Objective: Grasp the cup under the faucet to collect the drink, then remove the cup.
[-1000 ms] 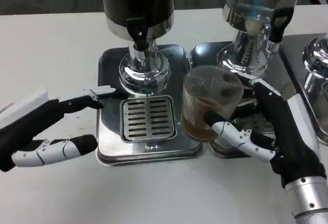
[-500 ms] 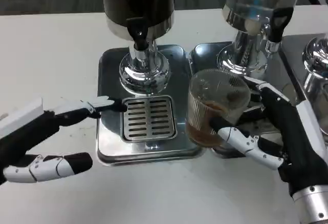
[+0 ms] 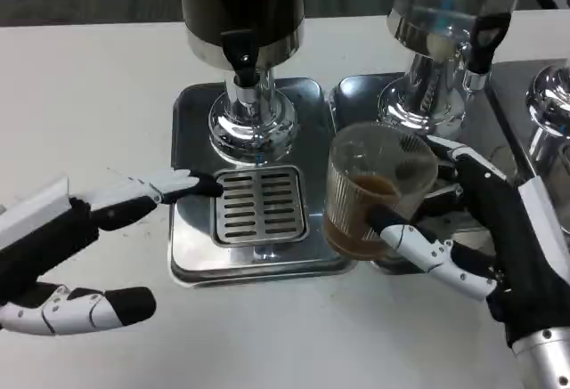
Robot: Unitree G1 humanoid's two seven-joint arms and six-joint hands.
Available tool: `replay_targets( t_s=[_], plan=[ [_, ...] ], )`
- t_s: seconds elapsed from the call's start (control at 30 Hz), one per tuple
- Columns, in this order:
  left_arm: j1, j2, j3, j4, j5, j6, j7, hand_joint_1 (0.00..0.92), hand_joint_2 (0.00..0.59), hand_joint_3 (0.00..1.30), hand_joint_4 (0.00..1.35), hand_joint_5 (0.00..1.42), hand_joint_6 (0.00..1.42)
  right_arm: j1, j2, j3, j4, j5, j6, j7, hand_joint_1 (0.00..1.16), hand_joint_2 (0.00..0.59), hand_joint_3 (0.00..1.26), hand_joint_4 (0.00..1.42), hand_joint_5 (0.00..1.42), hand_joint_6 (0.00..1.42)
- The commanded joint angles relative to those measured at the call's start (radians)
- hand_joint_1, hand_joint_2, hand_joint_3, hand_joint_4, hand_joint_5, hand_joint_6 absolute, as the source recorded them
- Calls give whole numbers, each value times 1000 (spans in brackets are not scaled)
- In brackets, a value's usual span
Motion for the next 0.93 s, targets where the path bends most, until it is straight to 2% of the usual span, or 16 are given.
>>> replay_targets(
  t_s=[0.03,0.93],
  plan=[
    [13,26,2,-18,-8,-18,-7,0,131,156,27,70,203,-4,11,-10,-44,17,-10,-2,653,262,482,619,665,529],
    [13,25,6,-10,-7,-13,-3,0,128,156,26,68,203,-5,10,-22,-44,26,-8,6,658,263,490,619,674,542]
  ],
)
